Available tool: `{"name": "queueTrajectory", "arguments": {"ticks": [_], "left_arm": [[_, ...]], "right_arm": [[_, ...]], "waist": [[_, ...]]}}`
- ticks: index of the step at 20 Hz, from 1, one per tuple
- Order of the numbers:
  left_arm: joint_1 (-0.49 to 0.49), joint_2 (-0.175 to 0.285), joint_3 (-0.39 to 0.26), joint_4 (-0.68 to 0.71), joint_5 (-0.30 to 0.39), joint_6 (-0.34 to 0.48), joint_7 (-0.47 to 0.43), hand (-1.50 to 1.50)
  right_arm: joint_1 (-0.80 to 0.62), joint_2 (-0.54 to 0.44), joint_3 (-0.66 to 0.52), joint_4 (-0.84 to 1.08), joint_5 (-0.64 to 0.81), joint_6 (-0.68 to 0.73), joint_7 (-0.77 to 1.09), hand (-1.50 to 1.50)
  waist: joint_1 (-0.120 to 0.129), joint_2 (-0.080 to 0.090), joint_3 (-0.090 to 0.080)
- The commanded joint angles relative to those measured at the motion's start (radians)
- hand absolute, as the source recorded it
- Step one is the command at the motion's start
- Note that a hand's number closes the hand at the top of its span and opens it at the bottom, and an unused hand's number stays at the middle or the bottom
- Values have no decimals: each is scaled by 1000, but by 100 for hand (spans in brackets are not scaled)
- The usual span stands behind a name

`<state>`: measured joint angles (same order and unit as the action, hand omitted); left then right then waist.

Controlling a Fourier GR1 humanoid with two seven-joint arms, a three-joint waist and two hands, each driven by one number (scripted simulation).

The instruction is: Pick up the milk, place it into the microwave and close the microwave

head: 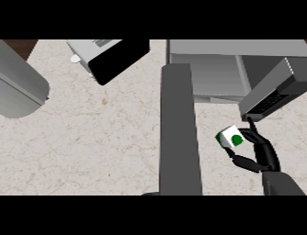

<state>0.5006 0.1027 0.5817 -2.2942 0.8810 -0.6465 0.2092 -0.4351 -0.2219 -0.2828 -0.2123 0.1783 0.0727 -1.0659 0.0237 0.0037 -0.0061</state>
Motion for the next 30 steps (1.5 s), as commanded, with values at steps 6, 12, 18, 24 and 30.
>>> {"name": "queueTrajectory", "arguments": {"ticks": [6, 12, 18, 24, 30], "left_arm": [[-28, 45, 29, 15, 61, 17, 19, -150], [1, -19, 10, -51, 32, 13, 35, -150], [-6, -10, 39, 0, 50, 4, 52, -150], [0, 18, 81, 13, 80, -14, 71, -150], [-76, 12, 59, 69, 29, -11, 80, -150]], "right_arm": [[-59, 84, 18, 10, 18, -3, -89, 150], [-60, 64, -13, 8, -21, 36, -95, 150], [-61, 110, -34, -15, -39, -55, -91, 150], [-71, 185, 3, -76, -2, -195, -71, 150], [-241, 96, -49, -25, -35, -163, 45, 150]], "waist": [[18, 9, 11], [5, 4, 9], [1, 2, 8], [-8, -2, 7], [4, 6, 8]]}}
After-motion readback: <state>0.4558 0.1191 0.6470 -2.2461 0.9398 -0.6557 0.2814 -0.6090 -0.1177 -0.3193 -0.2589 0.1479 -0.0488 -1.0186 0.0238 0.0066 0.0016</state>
